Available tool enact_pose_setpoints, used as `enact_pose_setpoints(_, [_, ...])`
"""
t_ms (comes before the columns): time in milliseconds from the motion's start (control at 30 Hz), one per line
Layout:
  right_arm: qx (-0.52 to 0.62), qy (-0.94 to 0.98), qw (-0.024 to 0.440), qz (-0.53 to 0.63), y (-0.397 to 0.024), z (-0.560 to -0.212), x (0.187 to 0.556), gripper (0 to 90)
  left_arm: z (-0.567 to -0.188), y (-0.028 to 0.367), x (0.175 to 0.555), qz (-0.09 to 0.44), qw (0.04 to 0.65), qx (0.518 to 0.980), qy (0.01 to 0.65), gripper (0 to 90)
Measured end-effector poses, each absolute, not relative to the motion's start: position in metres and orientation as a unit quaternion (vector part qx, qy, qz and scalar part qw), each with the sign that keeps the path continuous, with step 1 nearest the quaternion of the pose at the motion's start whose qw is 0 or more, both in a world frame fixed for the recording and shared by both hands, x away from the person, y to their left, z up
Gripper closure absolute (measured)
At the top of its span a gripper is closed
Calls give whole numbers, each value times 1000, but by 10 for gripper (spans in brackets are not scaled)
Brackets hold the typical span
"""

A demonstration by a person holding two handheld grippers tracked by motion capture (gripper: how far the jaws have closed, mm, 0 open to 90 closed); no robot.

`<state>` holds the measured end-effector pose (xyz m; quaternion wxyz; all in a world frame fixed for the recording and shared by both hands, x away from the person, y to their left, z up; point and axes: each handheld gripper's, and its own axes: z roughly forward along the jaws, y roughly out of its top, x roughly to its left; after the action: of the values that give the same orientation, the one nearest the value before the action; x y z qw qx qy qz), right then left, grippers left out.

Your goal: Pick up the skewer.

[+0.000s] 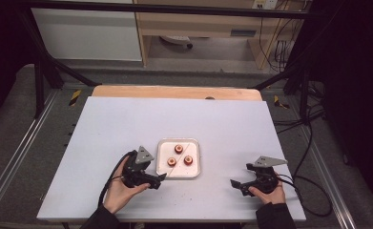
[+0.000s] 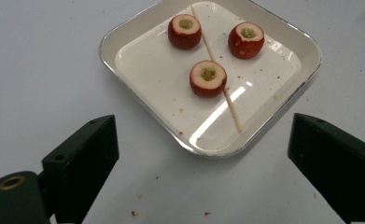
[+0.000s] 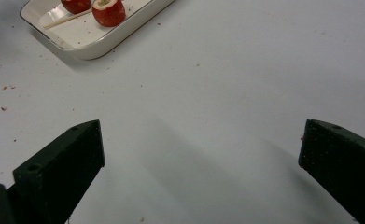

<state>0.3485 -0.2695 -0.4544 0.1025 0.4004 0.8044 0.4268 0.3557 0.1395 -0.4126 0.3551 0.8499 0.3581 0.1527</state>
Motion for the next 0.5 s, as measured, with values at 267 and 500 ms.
enact_pose_setpoints(267, [400, 805, 102, 426, -269, -455, 349, 7, -413, 122, 362, 150, 347, 853, 361, 189])
enact_pose_setpoints(500, [399, 805, 102, 427, -270, -455, 349, 7, -419, 104, 366, 135, 336, 860, 360, 317])
